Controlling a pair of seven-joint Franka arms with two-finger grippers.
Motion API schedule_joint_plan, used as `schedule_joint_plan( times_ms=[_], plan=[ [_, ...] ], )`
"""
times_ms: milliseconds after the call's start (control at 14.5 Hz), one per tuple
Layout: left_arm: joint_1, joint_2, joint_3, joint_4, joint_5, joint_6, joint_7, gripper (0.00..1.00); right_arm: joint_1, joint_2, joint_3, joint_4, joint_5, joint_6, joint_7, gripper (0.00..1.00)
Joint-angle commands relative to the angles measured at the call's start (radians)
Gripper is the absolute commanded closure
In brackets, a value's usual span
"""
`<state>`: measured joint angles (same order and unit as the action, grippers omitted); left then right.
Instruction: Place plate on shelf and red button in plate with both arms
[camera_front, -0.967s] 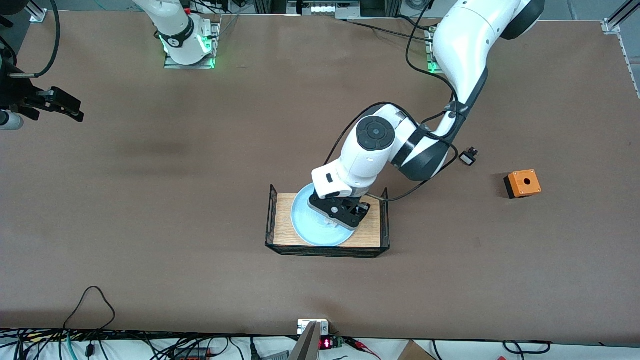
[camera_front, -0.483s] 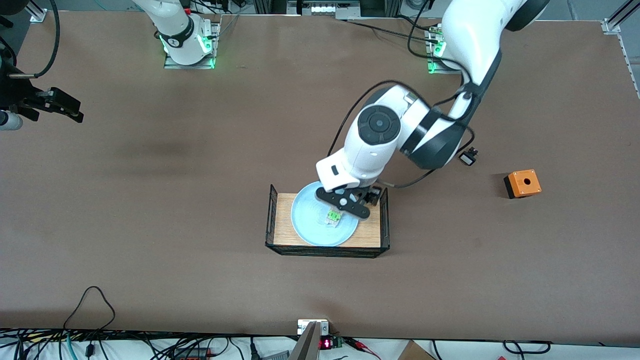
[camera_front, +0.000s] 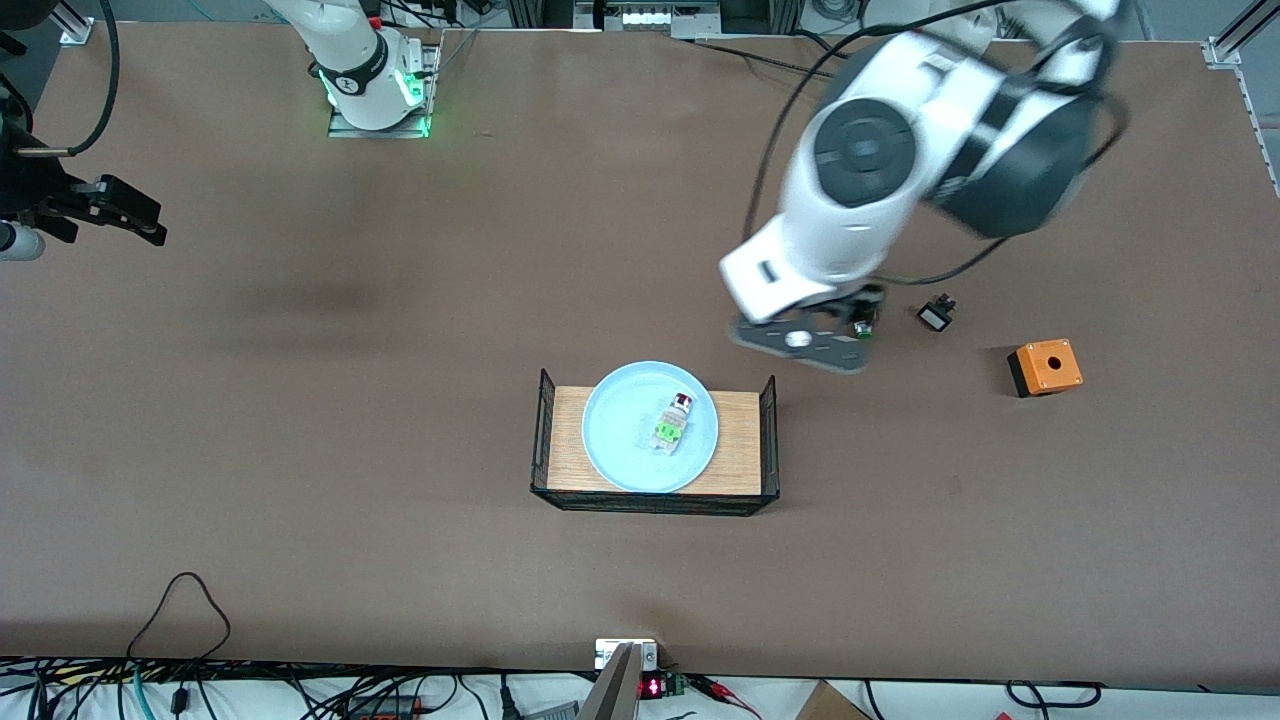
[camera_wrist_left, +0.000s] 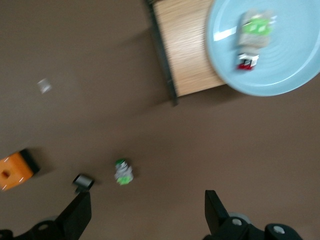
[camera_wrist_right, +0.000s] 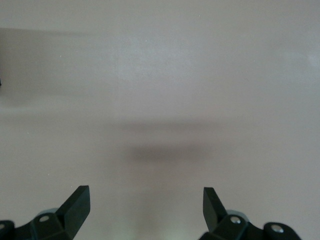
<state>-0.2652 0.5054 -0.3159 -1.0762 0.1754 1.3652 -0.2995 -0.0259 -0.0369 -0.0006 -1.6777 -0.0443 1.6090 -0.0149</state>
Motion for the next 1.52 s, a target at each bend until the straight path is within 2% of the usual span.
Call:
schedule_joint_plan(
  times_ms=[0, 207, 483, 622, 829, 967, 1105, 1243, 1312, 1450],
  plan=[
    [0.055, -0.068, -0.008, -0.037, -0.005, -0.131, 0.008, 0.0, -0.009, -0.02, 0.004, -0.01, 0.017, 0.008, -0.005, 0.0],
    [0.07, -0.099, 0.004, -0.036, 0.006, -0.209, 0.008, 0.0, -0.009, -0.021, 0.004, -0.01, 0.017, 0.003, -0.005, 0.0],
    [0.199, -0.174, 0.003, -0.062, -0.014, -0.193, 0.011, 0.0, -0.009, -0.02, 0.004, -0.01, 0.017, -0.003, -0.005, 0.0],
    [0.25, -0.273, 0.029, -0.183, -0.039, -0.079, 0.01, 0.0, -0.009, -0.02, 0.004, -0.01, 0.017, -0.003, -0.005, 0.0],
    [0.265, -0.419, 0.197, -0.394, -0.221, 0.087, 0.032, 0.0, -0.009, -0.02, 0.004, -0.01, 0.017, -0.004, -0.005, 0.0],
    [0.265, -0.494, 0.248, -0.514, -0.231, 0.181, 0.196, 0.0, -0.009, -0.021, 0.004, -0.01, 0.015, -0.004, -0.005, 0.0],
    [0.259, -0.566, 0.288, -0.623, -0.225, 0.286, 0.241, 0.0, -0.009, -0.021, 0.004, -0.01, 0.015, -0.004, -0.005, 0.0],
    [0.253, -0.581, 0.288, -0.642, -0.191, 0.298, 0.243, 0.0, -0.009, -0.02, 0.004, -0.01, 0.015, -0.004, -0.005, 0.0],
    [0.242, -0.581, 0.281, -0.634, -0.116, 0.282, 0.243, 0.0, -0.009, -0.02, 0.004, -0.01, 0.015, -0.004, -0.005, 0.0],
    [0.241, -0.571, 0.271, -0.628, -0.093, 0.227, 0.249, 0.0, -0.009, -0.021, 0.004, -0.01, 0.015, -0.004, -0.005, 0.0]
  ],
)
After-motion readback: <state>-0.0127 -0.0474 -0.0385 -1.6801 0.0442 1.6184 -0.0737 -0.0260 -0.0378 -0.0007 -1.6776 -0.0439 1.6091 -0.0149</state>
